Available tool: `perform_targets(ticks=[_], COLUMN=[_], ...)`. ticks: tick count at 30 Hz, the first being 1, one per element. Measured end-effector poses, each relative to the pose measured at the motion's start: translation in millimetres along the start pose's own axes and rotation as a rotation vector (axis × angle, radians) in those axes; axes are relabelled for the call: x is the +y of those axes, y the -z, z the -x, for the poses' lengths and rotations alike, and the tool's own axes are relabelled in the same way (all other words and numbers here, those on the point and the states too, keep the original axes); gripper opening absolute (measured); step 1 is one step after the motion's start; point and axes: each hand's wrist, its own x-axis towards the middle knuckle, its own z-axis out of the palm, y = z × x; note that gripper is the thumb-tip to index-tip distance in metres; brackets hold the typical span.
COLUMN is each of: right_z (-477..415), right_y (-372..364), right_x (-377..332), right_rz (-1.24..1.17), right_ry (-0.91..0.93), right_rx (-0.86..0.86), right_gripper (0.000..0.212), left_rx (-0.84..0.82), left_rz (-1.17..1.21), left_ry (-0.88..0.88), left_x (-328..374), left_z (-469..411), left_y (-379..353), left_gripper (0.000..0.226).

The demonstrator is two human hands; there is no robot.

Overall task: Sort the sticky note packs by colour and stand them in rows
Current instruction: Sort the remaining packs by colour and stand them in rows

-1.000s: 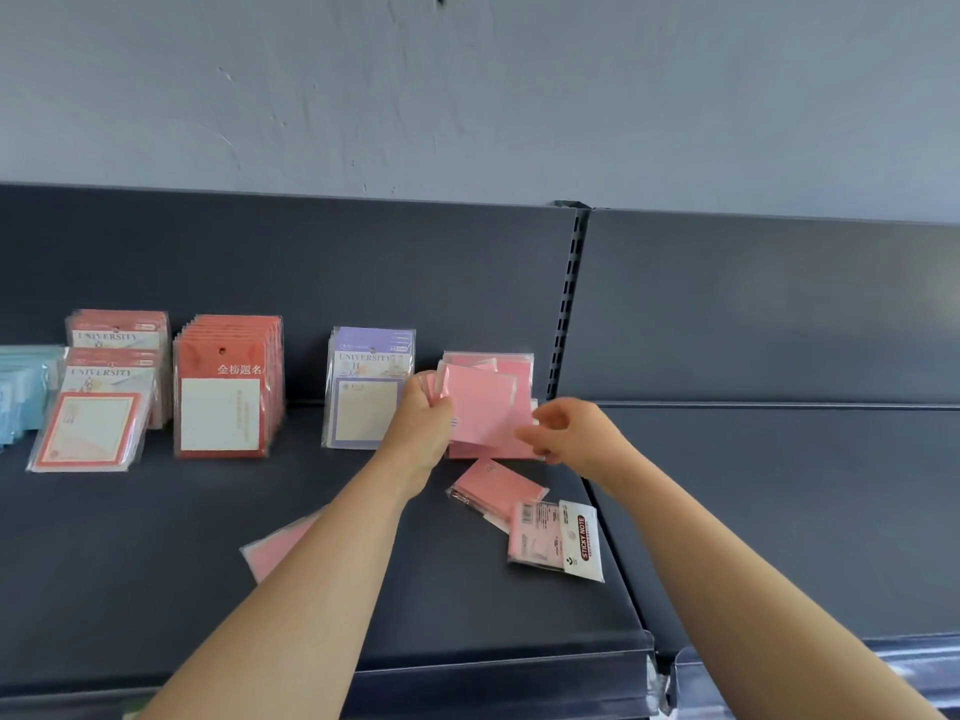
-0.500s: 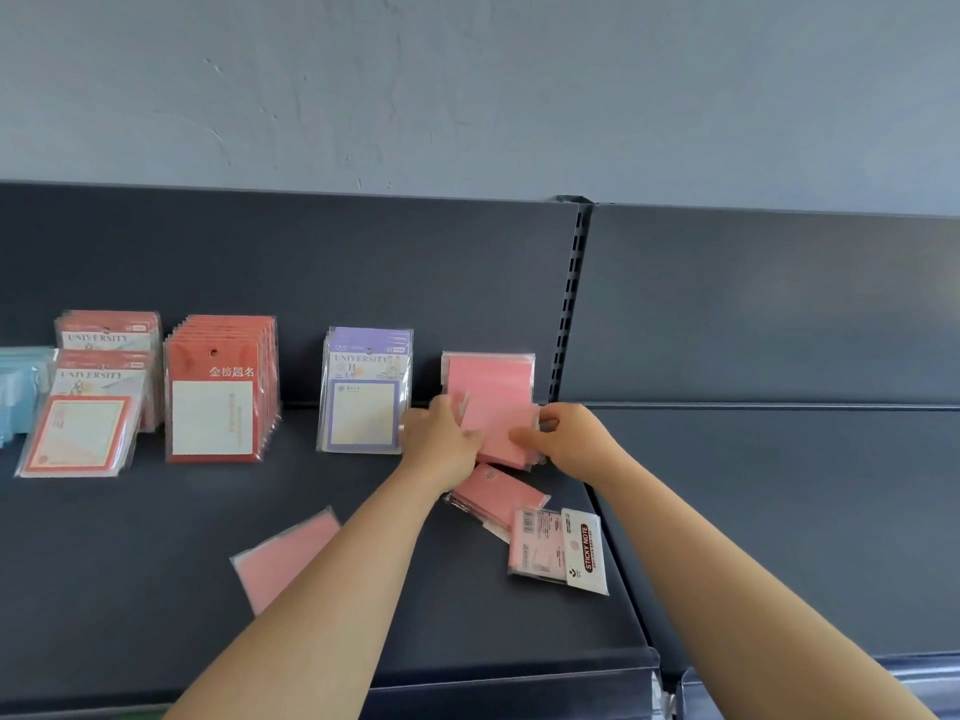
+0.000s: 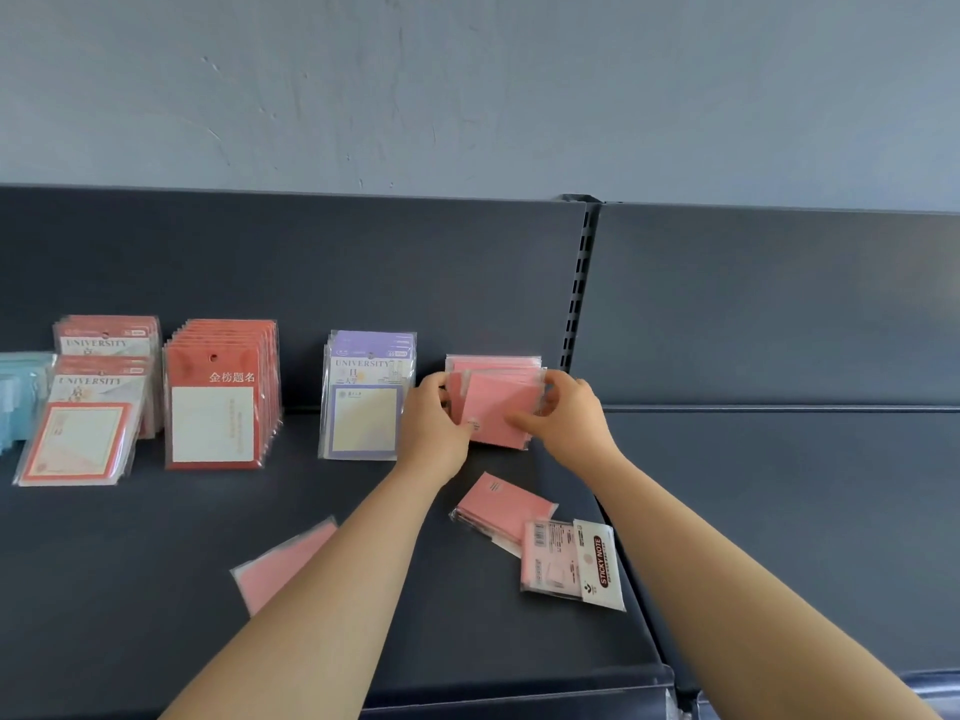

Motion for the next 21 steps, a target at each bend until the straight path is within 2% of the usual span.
perform_targets(ticks=[3,6,17,21], right_z=[-2,1,7,10], right_y=[0,2,1,3], right_x=[1,5,9,10], right_rz=[0.11,0.075,0.072,0.098], right_ry=[-0.011,-0.056,-0.032,0.001], right_rx=[-0.01,-0.039,-0.025,-0.043], right_gripper=[0.072,0.081,0.062,0.038], left_rx=[-0.025,-0.045,-0.027,-0.012], left_rz=[-0.132,-0.21,-0.315,-0.342], left_ry=[0.03,0.043,0.007,-0.036], left_x=[-2,-7,-5,-6], left_z=[-5,-7,-4,0], left_y=[-3,-6,-6,-5], left_gripper=[0.07,0.066,0.049,0.044])
